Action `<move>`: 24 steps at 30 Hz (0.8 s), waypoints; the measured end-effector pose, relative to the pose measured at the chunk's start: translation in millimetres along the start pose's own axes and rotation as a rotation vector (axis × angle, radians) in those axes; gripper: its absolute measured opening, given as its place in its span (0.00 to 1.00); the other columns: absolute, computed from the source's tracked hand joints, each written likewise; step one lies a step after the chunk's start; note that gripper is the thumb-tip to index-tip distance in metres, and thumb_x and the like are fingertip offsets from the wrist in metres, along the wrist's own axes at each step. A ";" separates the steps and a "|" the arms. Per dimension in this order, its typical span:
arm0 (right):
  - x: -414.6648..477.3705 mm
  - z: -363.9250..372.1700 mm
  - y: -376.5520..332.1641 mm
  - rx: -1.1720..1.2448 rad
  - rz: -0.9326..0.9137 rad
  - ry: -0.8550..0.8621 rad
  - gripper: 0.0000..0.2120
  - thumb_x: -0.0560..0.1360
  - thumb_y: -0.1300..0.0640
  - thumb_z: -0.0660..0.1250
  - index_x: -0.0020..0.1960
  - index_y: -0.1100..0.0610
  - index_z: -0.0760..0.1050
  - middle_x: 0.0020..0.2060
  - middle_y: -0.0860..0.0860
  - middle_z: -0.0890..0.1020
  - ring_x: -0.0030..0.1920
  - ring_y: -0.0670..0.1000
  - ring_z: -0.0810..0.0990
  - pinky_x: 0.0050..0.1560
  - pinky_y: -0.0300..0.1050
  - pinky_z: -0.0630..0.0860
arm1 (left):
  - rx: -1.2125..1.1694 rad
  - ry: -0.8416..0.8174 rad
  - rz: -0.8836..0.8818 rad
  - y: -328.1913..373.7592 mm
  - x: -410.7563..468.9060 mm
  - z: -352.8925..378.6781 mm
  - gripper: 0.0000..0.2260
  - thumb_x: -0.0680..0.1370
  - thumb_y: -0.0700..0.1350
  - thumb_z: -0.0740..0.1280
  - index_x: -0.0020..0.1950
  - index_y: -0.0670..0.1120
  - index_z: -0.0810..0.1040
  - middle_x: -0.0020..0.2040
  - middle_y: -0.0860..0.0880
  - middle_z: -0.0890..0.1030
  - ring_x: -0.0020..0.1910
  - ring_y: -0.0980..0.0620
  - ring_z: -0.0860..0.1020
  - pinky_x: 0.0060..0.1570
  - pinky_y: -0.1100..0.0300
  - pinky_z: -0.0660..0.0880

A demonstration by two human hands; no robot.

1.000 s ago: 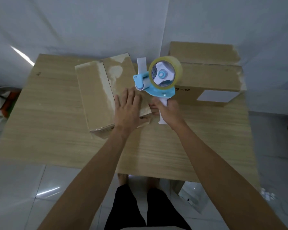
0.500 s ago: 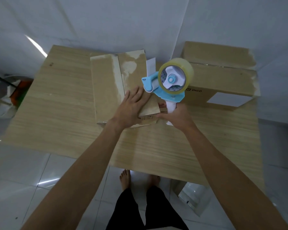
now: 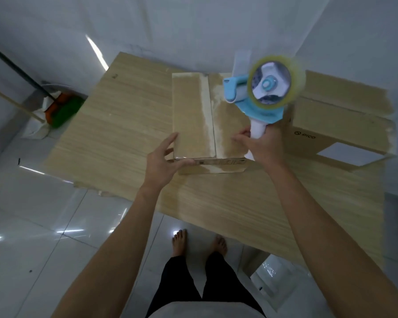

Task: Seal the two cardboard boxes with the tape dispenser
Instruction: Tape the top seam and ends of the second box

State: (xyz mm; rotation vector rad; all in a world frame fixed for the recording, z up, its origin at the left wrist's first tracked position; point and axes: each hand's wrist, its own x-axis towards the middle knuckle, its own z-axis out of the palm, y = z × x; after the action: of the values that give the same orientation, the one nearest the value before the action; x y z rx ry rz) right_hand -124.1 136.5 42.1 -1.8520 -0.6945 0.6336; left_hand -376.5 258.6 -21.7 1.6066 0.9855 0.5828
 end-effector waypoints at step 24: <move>-16.8 47.8 -18.0 -0.069 0.083 -0.044 0.12 0.65 0.56 0.83 0.42 0.60 0.83 0.36 0.47 0.87 0.40 0.46 0.85 0.41 0.38 0.80 | -0.196 -0.051 -0.057 -32.9 16.1 -34.0 0.19 0.65 0.34 0.81 0.55 0.44 0.85 0.55 0.45 0.86 0.56 0.50 0.84 0.62 0.48 0.79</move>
State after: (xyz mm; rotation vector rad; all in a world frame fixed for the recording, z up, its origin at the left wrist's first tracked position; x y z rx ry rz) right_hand -172.3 160.3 44.1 -1.9436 -0.6789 0.7139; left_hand -404.6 292.0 -45.9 1.4088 0.9047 0.5780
